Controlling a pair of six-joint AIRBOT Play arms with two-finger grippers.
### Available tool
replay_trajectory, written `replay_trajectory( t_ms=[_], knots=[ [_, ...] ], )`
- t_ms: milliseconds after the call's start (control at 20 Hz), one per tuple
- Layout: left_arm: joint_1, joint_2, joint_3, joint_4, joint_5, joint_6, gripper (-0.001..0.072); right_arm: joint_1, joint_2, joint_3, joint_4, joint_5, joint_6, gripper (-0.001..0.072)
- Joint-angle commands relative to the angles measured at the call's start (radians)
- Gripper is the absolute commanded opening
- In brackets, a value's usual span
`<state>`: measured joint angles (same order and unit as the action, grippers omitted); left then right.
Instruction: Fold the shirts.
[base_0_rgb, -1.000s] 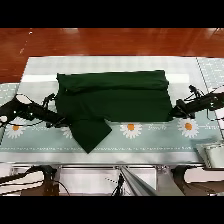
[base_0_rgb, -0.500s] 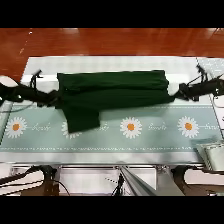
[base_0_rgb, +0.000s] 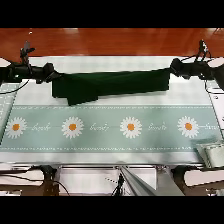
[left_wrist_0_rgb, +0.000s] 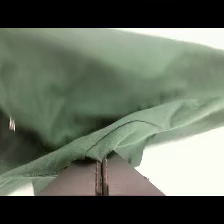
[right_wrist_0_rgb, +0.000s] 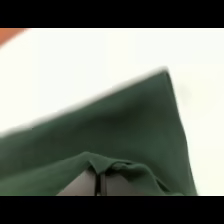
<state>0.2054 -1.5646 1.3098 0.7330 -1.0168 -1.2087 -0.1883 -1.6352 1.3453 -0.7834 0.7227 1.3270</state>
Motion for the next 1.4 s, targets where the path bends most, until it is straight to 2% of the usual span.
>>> replay_trajectory(
  t_ms=[0,250,550,600,650,700,750,850,950,1050,1100,1150,1250,1350],
  knots=[
    [0.000,-0.135,0.107,-0.106,0.064,0.004,0.0021,0.011,-0.092,0.066,0.061,-0.101,0.011,0.0022],
    [0.000,-0.311,0.224,-0.171,0.067,0.003,0.0022,0.011,-0.176,0.082,0.070,-0.110,0.012,0.0023],
    [0.000,-0.368,0.229,-0.192,0.094,0.003,0.0025,0.011,-0.211,0.082,0.069,-0.124,0.011,0.0024],
    [0.001,-0.368,0.233,-0.211,0.095,0.004,0.0072,0.011,-0.211,0.082,0.071,-0.126,0.011,0.0028],
    [0.002,-0.367,0.240,-0.232,0.094,0.004,0.0187,0.011,-0.210,0.082,0.072,-0.125,0.011,0.0140],
    [0.003,-0.367,0.252,-0.254,0.091,0.004,0.0352,0.008,-0.204,0.082,0.071,-0.122,0.002,0.0340],
    [0.008,-0.366,0.273,-0.259,0.078,0.004,0.0481,0.002,-0.189,0.082,0.063,-0.118,-0.027,0.0449],
    [0.027,-0.363,0.324,-0.259,0.034,0.001,0.0699,-0.023,-0.142,0.082,0.000,-0.119,-0.067,0.0479],
    [0.052,-0.357,0.374,-0.262,-0.032,-0.008,0.0704,-0.063,-0.092,0.082,-0.148,-0.111,-0.029,0.0479],
    [0.067,-0.354,0.419,-0.262,-0.113,-0.008,0.0703,-0.107,-0.071,0.082,-0.293,-0.055,0.117,0.0481],
    [0.068,-0.354,0.436,-0.262,-0.147,-0.008,0.0703,-0.129,-0.077,0.082,-0.294,-0.006,0.159,0.0550],
    [0.065,-0.354,0.448,-0.262,-0.174,-0.008,0.0702,-0.148,-0.095,0.082,-0.248,0.052,0.163,0.0599],
    [0.054,-0.354,0.461,-0.262,-0.210,-0.008,0.0701,-0.166,-0.148,0.082,-0.104,0.136,0.124,0.0603],
    [0.038,-0.349,0.461,-0.262,-0.232,-0.007,0.0701,-0.150,-0.199,0.082,0.023,0.151,0.079,0.0603]
  ],
)
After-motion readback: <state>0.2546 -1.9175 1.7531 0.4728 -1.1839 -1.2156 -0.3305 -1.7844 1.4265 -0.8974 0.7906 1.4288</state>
